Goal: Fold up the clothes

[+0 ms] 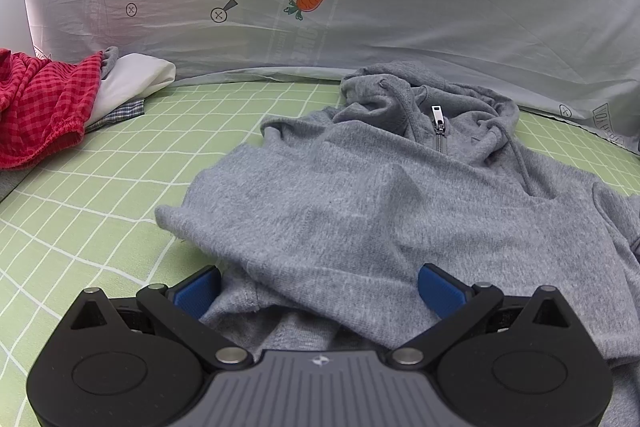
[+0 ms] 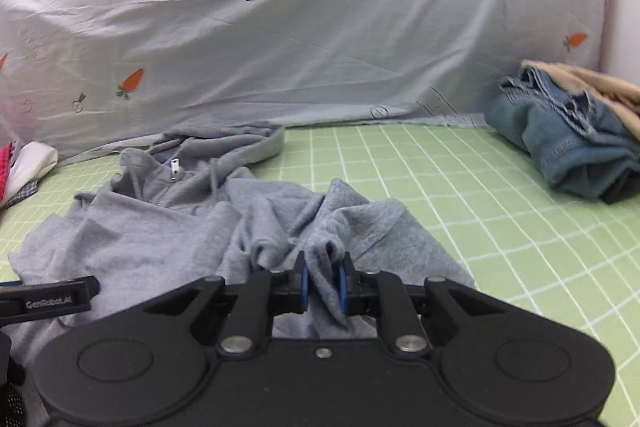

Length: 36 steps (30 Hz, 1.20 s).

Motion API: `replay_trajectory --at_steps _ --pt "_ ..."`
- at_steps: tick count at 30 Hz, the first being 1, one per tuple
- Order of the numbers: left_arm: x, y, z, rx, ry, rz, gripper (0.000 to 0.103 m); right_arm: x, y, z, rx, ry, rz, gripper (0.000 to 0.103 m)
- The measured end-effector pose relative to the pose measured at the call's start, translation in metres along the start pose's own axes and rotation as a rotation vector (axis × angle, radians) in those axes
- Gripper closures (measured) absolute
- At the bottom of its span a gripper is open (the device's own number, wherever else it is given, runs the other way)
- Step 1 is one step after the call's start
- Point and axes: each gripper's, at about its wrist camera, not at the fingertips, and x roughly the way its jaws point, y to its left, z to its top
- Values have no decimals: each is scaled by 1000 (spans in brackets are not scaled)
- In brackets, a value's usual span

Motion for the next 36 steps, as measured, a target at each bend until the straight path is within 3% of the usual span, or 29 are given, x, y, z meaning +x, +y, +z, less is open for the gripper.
replay_trajectory --at_steps 3,5,7,10,12,13,14,16,17,20,23,25,28,33,36 --pt "0 0 0 0 -1 1 0 -14 18 12 -59 -76 47 89" --pt "0 0 0 0 -1 2 0 -17 22 21 -45 -93 129 89" --pt "0 0 0 0 -1 1 0 -7 28 21 -36 -48 192 88" --pt "0 0 0 0 0 -1 0 25 27 7 2 116 227 74" --pt "0 1 0 -1 0 -2 0 22 19 3 19 111 251 72" --pt "0 1 0 -2 0 -3 0 15 14 4 34 91 252 61" --pt "0 1 0 -2 1 -4 0 6 8 6 53 68 246 35" --pt "0 1 1 -3 1 -6 0 -14 -7 8 91 -9 215 8" --pt "0 1 1 -2 2 -6 0 -24 -15 9 109 -51 198 4" --pt "-3 -1 3 8 8 -3 0 -32 -44 6 148 -37 98 0" --pt "-20 -5 9 7 14 -36 1 -23 -67 -10 151 78 -13 0" --pt "-38 -8 13 -17 -9 -77 1 -18 -81 -21 159 142 -71 0" --pt "-58 -22 15 -16 -13 -196 3 -19 -93 -33 191 170 -106 0" --pt "-63 -68 12 139 -12 -340 31 -17 -95 -45 202 200 -143 0" --pt "-61 -90 8 217 -33 -378 34 -19 -92 -49 175 189 -152 0"
